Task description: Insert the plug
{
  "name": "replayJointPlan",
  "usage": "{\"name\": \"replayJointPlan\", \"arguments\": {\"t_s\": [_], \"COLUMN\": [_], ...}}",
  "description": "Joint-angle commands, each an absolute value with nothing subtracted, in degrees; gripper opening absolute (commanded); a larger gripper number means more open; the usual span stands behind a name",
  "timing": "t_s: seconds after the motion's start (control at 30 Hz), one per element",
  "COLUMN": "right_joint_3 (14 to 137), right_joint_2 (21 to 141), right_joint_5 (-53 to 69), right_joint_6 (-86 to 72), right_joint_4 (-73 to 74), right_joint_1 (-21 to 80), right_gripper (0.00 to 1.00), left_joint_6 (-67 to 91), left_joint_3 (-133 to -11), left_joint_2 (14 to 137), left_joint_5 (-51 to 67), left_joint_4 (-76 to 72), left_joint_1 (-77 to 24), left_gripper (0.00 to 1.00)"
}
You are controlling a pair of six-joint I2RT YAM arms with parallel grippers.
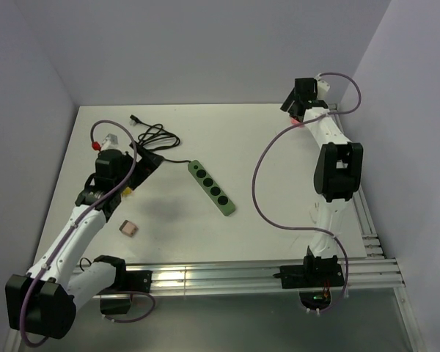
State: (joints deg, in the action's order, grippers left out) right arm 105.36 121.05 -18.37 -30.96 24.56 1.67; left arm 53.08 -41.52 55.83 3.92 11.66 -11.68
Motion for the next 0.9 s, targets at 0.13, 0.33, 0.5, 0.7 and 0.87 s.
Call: {"name": "replayJointPlan", "arguments": {"t_s": [0.13, 0.33, 0.5, 0.7, 0.87], "right_joint_3": [94.23, 80.26, 70.34, 62.78, 55.3], "right_joint_2": [109.35, 94.52, 83.87, 74.73, 69.27], "right_joint_5": [-16.51, -21.27, -19.26, -15.92, -14.32], "right_joint_6": [-32.87, -32.96, -34.98, -35.86, -38.58], "right_joint_4": [25.92, 28.12, 32.86, 37.78, 40.69], "right_joint_1": [1.76, 1.41, -3.59, -10.36, -15.72], "right_gripper": [0.89, 0.9, 0.9, 0.9, 0.89], "left_joint_6": [50.98, 49.83, 51.33, 50.28, 47.82], "left_joint_3": [-47.62, -49.22, -47.99, -51.84, -55.46], "left_joint_2": [59.15, 57.57, 56.51, 60.02, 64.51], "left_joint_5": [3.51, 1.68, 1.32, 0.26, 0.7], "left_joint_4": [15.45, 18.02, 17.58, 20.55, 24.34], "left_joint_1": [-16.08, -17.84, -18.98, -23.54, -24.26], "left_gripper": [1.0, 0.99, 0.99, 1.0, 1.0]}}
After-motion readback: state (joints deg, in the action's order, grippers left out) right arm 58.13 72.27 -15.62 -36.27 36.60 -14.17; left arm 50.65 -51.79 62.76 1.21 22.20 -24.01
